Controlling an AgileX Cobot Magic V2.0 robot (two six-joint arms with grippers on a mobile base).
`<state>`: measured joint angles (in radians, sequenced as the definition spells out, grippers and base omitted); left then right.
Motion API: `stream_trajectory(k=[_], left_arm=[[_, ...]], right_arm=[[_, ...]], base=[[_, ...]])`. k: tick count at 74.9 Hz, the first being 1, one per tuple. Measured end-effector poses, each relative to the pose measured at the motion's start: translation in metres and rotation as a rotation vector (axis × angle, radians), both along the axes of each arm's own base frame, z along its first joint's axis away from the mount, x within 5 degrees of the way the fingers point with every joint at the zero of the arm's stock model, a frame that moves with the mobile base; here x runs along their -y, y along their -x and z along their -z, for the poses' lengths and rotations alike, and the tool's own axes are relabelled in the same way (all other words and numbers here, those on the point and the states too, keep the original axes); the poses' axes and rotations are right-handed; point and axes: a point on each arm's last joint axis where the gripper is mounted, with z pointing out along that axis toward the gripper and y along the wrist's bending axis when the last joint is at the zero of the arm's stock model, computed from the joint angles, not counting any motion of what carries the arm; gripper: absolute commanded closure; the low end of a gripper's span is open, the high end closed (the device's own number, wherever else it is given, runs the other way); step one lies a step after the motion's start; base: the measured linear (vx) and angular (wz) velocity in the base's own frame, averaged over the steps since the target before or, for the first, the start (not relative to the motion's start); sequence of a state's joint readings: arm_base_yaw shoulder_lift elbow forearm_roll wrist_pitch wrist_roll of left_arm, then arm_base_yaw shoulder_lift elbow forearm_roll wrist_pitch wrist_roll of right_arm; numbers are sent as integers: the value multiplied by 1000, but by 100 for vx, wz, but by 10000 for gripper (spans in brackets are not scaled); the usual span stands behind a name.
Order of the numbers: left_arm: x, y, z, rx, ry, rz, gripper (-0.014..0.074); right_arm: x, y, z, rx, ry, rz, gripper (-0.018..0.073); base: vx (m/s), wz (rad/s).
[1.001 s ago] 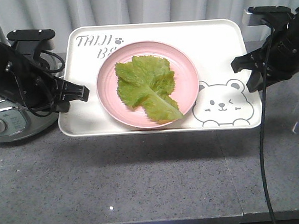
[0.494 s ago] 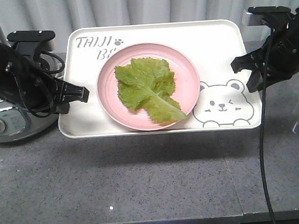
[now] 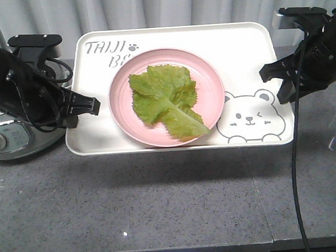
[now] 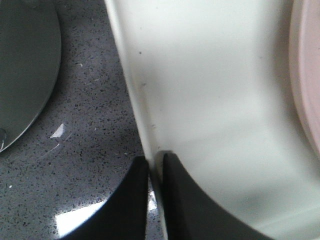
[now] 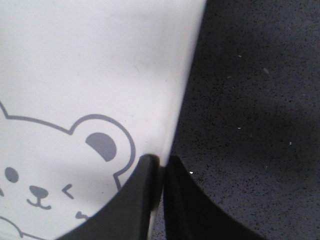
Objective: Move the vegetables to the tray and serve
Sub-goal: 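Hold the tray level with both grippers while the base turns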
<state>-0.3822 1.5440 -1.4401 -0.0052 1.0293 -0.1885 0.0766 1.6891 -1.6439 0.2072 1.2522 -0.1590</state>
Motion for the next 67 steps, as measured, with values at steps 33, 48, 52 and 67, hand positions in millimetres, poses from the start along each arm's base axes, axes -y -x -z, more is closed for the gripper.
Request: stream_trajectory(k=[33, 48, 52, 67], left_arm=[[0, 0, 0, -1, 0, 0, 603], [0, 0, 0, -1, 0, 0, 603], [0, 0, 0, -1, 0, 0, 602], [0, 0, 0, -1, 0, 0, 602]], right_arm=[[0, 0, 0, -1, 0, 0, 565], [0, 0, 0, -1, 0, 0, 565], [0, 0, 0, -1, 0, 0, 565], [0, 0, 0, -1, 0, 0, 565]], base=[[0, 0], [0, -1], [0, -5], [-1, -7]])
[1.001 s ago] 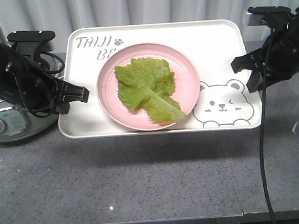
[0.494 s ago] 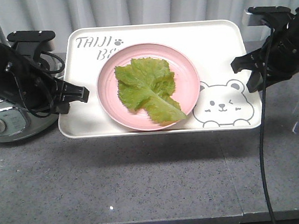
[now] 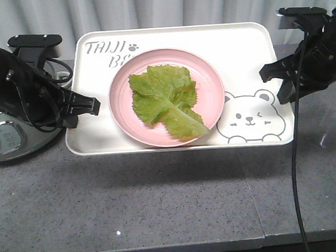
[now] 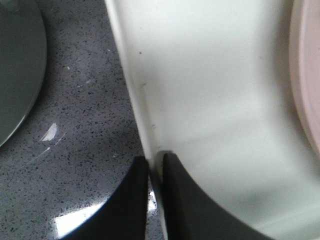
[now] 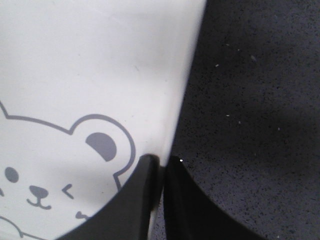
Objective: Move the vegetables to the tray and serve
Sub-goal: 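Hold the tray level with both grippers while the base turns, then carry the tray with both grippers while driving away from the counter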
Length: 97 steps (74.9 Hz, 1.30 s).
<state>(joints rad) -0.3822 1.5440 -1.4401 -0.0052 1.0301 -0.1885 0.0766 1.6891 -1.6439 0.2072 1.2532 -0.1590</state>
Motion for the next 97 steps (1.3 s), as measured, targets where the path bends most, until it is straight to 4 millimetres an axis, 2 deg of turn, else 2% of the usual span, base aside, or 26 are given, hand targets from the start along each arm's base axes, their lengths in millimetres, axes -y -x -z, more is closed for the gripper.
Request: stream_trajectory(k=[97], left_arm=[[0, 0, 0, 0, 0, 0, 602]], right_arm=[[0, 0, 0, -2, 0, 0, 565]], base=[[0, -18]])
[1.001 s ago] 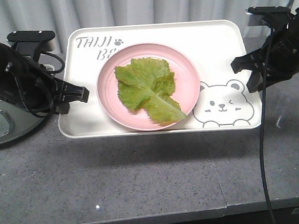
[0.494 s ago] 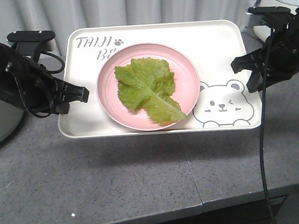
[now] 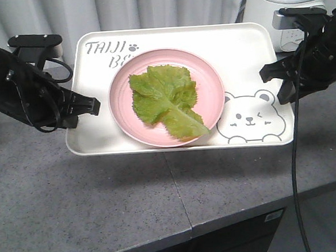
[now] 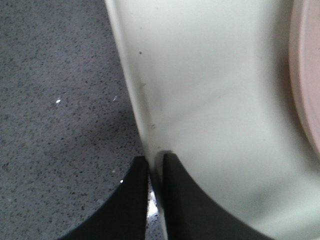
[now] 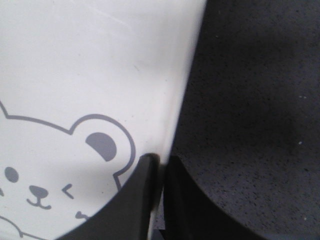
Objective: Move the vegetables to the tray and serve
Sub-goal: 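Carry the tray with both grippers while driving away from the counter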
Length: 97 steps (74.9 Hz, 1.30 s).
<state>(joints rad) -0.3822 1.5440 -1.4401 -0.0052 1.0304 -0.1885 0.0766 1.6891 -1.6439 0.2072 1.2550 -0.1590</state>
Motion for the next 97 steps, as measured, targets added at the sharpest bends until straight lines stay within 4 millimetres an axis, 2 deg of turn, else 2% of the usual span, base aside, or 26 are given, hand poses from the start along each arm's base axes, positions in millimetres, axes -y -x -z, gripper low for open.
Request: stream_trajectory(k=[97], left_arm=[[0, 0, 0, 0, 0, 0, 602]], right_arm=[[0, 0, 0, 0, 0, 0, 565]], base=[[0, -22]])
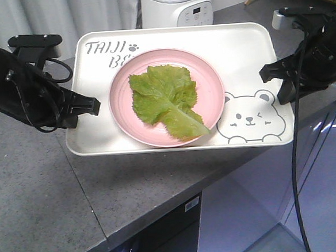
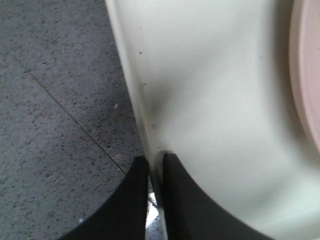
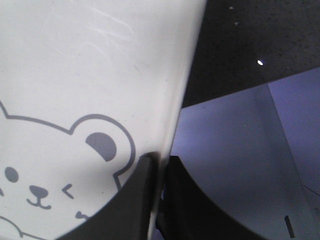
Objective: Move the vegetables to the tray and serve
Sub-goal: 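Carry the tray with both grippers while driving away from the counter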
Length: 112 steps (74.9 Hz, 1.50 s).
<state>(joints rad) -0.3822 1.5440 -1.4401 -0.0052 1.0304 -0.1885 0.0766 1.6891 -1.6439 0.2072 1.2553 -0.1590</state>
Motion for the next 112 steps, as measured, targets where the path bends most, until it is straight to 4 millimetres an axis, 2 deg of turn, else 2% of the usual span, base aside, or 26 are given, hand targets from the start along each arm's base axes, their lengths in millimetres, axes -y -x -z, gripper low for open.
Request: stream_trajectory(k=[112], left_arm=[[0, 0, 0, 0, 0, 0, 602]], right_arm=[[0, 0, 0, 0, 0, 0, 565]], base=[[-1, -28]])
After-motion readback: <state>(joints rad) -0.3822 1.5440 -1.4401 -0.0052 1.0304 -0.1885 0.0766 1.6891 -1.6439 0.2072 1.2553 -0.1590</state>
